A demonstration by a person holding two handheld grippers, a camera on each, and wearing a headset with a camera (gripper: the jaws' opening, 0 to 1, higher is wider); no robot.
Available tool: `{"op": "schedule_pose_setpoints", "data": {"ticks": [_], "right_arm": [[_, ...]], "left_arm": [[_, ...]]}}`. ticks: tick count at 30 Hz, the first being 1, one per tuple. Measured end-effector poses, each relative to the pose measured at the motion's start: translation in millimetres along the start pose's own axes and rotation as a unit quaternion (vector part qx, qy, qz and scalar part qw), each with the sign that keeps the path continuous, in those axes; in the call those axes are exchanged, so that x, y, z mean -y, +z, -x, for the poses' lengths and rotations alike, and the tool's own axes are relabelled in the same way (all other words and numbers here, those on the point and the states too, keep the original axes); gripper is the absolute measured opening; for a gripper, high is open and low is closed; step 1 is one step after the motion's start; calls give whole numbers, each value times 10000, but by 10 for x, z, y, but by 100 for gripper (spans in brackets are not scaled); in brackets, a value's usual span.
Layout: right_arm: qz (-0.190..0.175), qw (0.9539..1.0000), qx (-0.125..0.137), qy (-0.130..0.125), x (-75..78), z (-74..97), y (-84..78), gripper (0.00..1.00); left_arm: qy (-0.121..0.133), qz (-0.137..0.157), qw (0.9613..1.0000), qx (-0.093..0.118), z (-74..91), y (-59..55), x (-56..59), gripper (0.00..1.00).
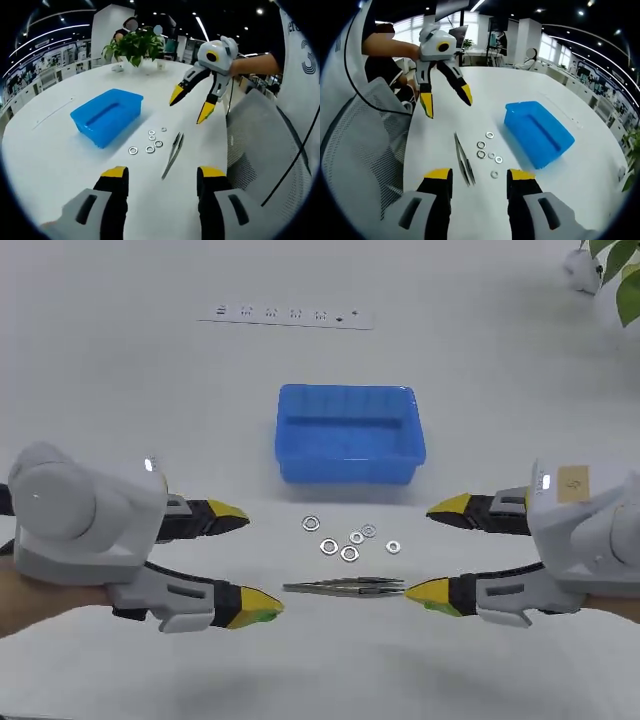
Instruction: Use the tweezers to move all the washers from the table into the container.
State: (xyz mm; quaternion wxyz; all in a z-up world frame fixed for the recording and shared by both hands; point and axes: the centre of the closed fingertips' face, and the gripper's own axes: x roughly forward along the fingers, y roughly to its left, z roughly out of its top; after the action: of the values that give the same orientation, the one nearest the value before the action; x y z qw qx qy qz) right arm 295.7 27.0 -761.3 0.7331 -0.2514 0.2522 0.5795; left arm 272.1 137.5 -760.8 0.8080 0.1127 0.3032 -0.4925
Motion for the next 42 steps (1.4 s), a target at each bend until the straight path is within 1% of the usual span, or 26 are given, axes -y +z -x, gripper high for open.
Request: {"op": "schedule_pose_setpoints", "data": {"ticks": [1,2,3,4,5,7,8,10,11,13,17,19,20,23,24,25,26,27,28,29,33,36,42], "right_arm": [[-5,9999,-51,93,-31,-39,-15,41],[-1,9999,-88,142,-47,-64,-26,39],[22,9998,-117,188,-62,-93,-32,38],[66,9995,-169,270,-88,-138,-40,36],[92,9992,-194,331,-106,-174,-40,34],[116,9984,-267,489,-157,-265,-44,32],[162,9980,-285,536,-174,-322,-42,32],[196,9970,-389,634,-208,-397,-64,31],[276,9959,-501,707,-230,-440,-94,31],[293,9951,-559,765,-250,-511,-103,30],[359,9934,-644,879,-266,-574,-122,25],[491,9915,-707,971,-275,-587,-143,19],[546,9904,-778,1001,-274,-590,-162,17],[560,9899,-774,1043,-275,-608,-158,17],[556,9897,-790,1061,-279,-615,-161,17],[567,9894,-799,1072,-285,-620,-165,17],[604,9894,-775,1070,-285,-624,-155,17],[583,9894,-796,1069,-287,-623,-160,16],[593,9893,-793,1068,-286,-624,-156,16],[612,9892,-792,1068,-287,-625,-156,16],[898,9866,-833,1075,-289,-622,-155,14],[958,9858,-819,1114,-306,-629,-144,11],[1015,9847,-845,1138,-321,-628,-148,10]], "left_arm": [[-183,218,9996,7,-42,2,53,57],[-265,313,9992,13,-64,5,72,55],[-286,298,9991,0,-87,5,67,53],[-292,215,9993,-54,-129,-12,65,52],[-310,137,9993,-141,-156,-37,66,51],[-414,82,9986,-330,-216,-95,87,50],[-451,-14,9981,-412,-244,-118,93,49],[-540,-40,9973,-495,-280,-140,113,47],[-562,-32,9971,-508,-305,-143,115,47],[-599,-59,9967,-546,-346,-151,117,45],[-759,8,9948,-684,-410,-190,148,42],[-793,-53,9942,-722,-436,-196,163,41],[-793,-95,9940,-748,-449,-201,162,41],[-813,-141,9934,-793,-486,-207,151,40],[-840,-153,9929,-826,-495,-216,154,38],[-921,-134,9914,-917,-497,-242,171,33],[-958,-125,9907,-963,-506,-257,180,30],[-939,-225,9914,-885,-522,-224,171,29],[-952,-224,9914,-874,-529,-209,172,29],[-950,-229,9913,-878,-532,-203,168,29],[-979,-349,9909,-849,-561,-183,148,26],[-1040,-506,9895,-862,-565,-181,166,25],[-1108,-519,9887,-869,-570,-188,201,21]]}}
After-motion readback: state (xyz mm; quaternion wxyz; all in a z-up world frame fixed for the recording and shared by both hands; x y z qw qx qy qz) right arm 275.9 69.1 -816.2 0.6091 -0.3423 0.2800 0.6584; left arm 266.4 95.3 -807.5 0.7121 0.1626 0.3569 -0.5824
